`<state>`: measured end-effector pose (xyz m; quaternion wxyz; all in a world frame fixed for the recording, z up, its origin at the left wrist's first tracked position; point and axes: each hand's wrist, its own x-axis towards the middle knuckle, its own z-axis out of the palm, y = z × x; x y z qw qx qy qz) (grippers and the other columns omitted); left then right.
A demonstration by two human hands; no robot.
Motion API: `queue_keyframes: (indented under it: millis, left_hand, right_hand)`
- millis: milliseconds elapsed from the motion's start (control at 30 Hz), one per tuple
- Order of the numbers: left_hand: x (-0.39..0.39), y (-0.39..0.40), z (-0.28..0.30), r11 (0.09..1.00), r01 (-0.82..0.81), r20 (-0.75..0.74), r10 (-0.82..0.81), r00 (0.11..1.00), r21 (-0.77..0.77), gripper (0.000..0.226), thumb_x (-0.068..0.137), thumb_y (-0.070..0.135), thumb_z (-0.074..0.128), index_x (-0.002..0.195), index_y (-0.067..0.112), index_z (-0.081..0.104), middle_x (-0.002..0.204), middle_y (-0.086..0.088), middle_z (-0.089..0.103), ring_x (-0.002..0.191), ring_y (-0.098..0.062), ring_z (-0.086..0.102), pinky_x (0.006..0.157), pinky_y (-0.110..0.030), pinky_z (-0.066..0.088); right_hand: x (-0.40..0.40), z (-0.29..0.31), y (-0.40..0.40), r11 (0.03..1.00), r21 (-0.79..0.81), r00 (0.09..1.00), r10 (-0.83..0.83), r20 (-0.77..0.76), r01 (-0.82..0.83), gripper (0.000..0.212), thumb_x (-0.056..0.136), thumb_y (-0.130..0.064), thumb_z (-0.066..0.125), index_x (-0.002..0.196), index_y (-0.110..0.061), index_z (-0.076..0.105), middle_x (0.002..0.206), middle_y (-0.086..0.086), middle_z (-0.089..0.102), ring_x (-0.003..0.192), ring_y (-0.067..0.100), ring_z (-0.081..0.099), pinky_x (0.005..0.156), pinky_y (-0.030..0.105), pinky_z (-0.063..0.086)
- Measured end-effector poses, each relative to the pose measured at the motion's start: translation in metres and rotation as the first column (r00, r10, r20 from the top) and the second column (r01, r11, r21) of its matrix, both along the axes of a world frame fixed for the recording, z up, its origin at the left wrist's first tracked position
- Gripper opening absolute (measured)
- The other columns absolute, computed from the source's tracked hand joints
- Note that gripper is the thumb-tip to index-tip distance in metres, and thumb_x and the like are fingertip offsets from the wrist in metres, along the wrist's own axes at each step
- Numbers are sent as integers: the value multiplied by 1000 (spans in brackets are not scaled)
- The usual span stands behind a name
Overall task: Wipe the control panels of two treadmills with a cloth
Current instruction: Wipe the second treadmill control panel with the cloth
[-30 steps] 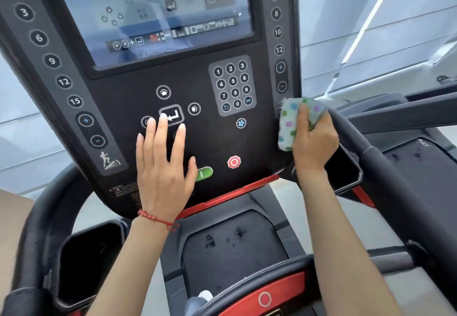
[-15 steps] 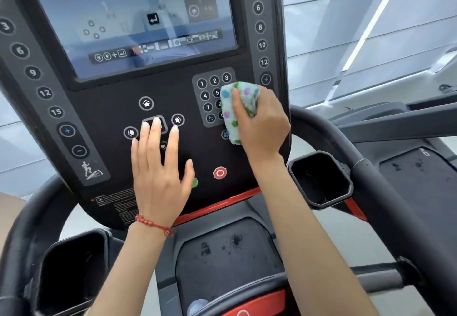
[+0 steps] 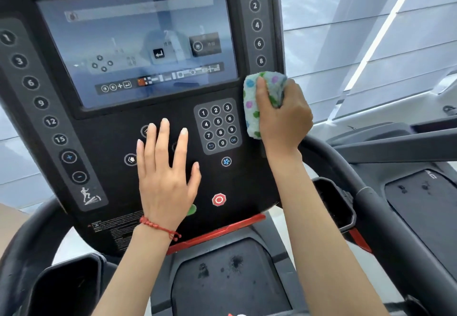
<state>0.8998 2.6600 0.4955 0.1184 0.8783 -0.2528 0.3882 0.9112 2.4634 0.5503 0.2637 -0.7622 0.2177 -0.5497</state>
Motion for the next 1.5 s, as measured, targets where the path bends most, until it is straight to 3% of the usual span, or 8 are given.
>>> queue_keyframes:
  millis: [167, 367, 500, 667, 900, 1133, 1267, 1500]
  left_hand:
    - [-1, -1, 0, 1000, -19, 2, 19, 1000, 1, 48, 89, 22, 55, 132, 2, 51, 142, -27, 38, 136, -39, 27, 113, -51, 21]
    - [-1, -2, -1, 1000, -25, 10, 24, 1000, 4, 48, 90, 25, 50, 132, 3, 51, 141, -26, 39, 136, -39, 28, 113, -51, 21]
    - [-1, -2, -2, 999, -35, 15, 35, 999, 2, 47, 89, 24, 52, 132, 3, 52, 141, -26, 40, 135, -39, 30, 113, -51, 23]
    - [-2, -1, -3, 999, -33, 20, 33, 999, -2, 47, 89, 23, 52, 132, 3, 52, 141, -26, 39, 135, -39, 30, 112, -52, 23]
    - [-1, 2, -3, 999, -30, 26, 30, 999, 11, 47, 90, 24, 53, 133, 4, 51, 141, -26, 40, 135, -39, 30, 112, -52, 23]
    - [-3, 6, -2, 999, -23, 21, 22, 1000, 47, 48, 90, 24, 53, 134, 4, 50, 142, -26, 38, 135, -39, 29, 112, -52, 23]
    - [-6, 8, -1, 997, -25, -19, 26, 999, 66, 51, 88, 23, 54, 135, 5, 49, 144, -25, 37, 135, -38, 29, 112, -51, 23]
    - [-33, 9, -8, 999, 9, -83, -6, 997, 44, 49, 87, 22, 52, 132, 2, 50, 141, -25, 40, 134, -37, 32, 112, -50, 25]
  right_hand:
    - [36, 53, -9, 999, -12, 997, 35, 63, -35, 42, 82, -51, 54, 72, -10, 59, 67, 2, 63, 56, 17, 54, 51, 25, 39]
    - [76, 126, -22, 995, -41, 996, 89, -19, -89, 32, 86, -52, 50, 76, -23, 43, 72, -9, 51, 63, 12, 45, 48, 15, 24]
    - [87, 146, -27, 995, -54, 994, 78, -75, -82, 41, 87, -55, 46, 89, -16, 58, 74, -10, 51, 68, 12, 44, 60, 20, 29]
    - [73, 128, -26, 990, -17, 988, 135, -79, -137, 36, 87, -54, 46, 83, -19, 52, 68, -12, 49, 64, 11, 47, 52, 20, 30]
    - [24, 53, -15, 987, 61, 988, 153, -31, -151, 39, 85, -48, 56, 79, -9, 59, 69, 1, 62, 60, 13, 49, 55, 23, 32]
    - [-21, -11, -2, 985, 103, 988, 148, -52, -142, 52, 80, -52, 49, 72, -1, 57, 66, 12, 62, 61, 28, 58, 55, 29, 41]
    - [-43, -36, 4, 985, 126, 987, 128, -95, -116, 52, 79, -52, 49, 72, -1, 57, 68, 13, 63, 62, 29, 58, 56, 23, 33]
    - [-63, -38, 6, 890, 419, 943, 279, -181, -183, 32, 82, -47, 60, 75, -17, 51, 75, -2, 61, 75, 22, 59, 74, 38, 50]
